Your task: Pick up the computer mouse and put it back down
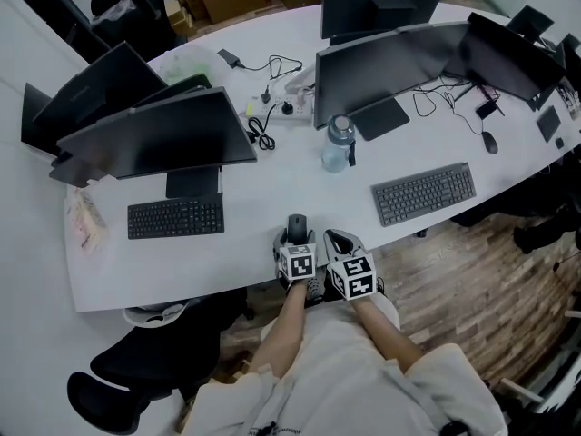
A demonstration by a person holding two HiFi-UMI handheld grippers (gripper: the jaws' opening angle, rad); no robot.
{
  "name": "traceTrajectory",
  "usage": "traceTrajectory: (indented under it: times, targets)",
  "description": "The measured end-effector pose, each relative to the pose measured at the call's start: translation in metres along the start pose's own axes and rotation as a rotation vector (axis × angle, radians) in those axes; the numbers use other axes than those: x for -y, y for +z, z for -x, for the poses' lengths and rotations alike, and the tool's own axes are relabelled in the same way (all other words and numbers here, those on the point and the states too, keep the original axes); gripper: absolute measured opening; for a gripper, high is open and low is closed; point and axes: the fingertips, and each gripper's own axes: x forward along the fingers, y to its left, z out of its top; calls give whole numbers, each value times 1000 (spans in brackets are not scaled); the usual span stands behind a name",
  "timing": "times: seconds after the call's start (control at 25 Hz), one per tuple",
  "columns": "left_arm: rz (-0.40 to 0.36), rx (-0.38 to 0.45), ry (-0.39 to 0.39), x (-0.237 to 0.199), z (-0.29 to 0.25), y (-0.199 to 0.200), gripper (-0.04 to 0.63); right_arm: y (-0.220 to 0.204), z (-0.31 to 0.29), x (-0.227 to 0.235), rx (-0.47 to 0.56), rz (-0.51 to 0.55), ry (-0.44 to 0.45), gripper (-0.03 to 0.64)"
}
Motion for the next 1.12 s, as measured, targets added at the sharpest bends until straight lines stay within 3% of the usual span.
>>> traceTrajectory:
  times: [0.32, 0.52, 0.76, 1.12]
  targets:
    - [-14, -89, 41, -5, -16, -10, 307, 8, -4, 18, 13, -18, -7, 5]
    - [-41, -70, 54, -7, -23, -12, 307, 9, -7, 36, 13, -19, -29, 5]
    - [-64, -52, -4, -6, -24, -7, 305, 15, -16, 32, 27, -23, -10, 5]
    - [-218, -81, -124, 1, -19, -10, 304, 22, -25, 15, 46, -25, 29, 5]
